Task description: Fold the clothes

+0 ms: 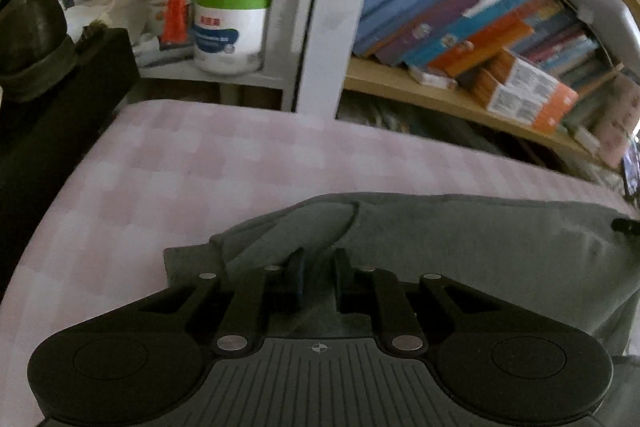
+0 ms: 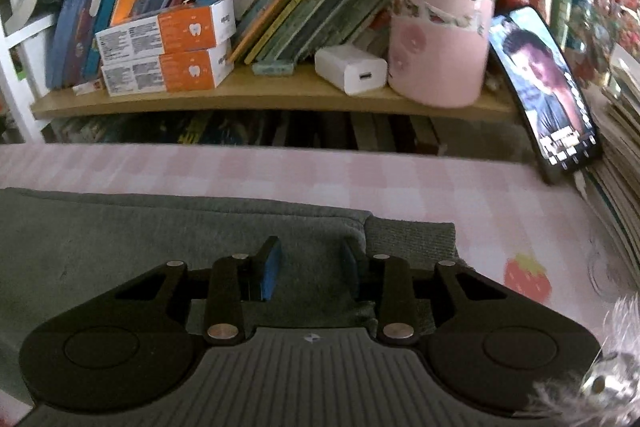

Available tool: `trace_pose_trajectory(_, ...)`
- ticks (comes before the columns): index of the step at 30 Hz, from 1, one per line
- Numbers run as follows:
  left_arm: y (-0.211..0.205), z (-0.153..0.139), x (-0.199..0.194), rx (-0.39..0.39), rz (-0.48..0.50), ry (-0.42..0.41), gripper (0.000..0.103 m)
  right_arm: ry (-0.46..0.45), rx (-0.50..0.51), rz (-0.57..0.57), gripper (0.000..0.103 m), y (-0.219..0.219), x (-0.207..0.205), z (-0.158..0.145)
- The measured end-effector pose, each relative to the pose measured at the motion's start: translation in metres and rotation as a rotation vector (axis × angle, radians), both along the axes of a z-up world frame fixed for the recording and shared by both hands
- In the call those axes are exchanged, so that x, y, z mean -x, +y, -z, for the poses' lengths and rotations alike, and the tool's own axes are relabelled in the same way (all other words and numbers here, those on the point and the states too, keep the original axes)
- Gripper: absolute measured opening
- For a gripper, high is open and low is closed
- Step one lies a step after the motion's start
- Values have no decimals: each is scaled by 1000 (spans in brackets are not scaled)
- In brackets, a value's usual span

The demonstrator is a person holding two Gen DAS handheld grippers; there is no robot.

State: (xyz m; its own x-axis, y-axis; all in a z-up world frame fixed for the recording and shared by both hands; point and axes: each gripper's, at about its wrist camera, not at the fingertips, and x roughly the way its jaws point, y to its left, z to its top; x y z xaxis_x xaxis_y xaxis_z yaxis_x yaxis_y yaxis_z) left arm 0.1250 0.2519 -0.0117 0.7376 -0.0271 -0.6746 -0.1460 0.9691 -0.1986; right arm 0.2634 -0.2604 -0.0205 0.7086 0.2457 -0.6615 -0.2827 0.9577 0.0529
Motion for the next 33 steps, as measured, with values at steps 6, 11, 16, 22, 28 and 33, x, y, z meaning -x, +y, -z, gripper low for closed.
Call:
trace_pose_trajectory(6,17,3,-5,84,-60,-25,17,-23,4,-13,41,16,-17,1)
trace_pose_trajectory(11,7,-9,30,21,-58,-75,30,-93,-11,-49,58,-1,27,-24)
trace_pose_trajectory(16,-20,-24,93,-196,14,-91,42,-113,45,-140,59,-34,132,-51)
trace_pose_trajectory(22,-36,-32,167,-243,-16,-127,52,-176,55,-140,71,-70,245,-66)
trace_pose_trajectory(28,-39,-38,212,-222,-119,-160,70,-183,156,-163,72,-68,291,-50)
trace_pose_trajectory(33,-41,-35,225,-243,-154,-128,71,-126,155,-171,74,-72,294,-29)
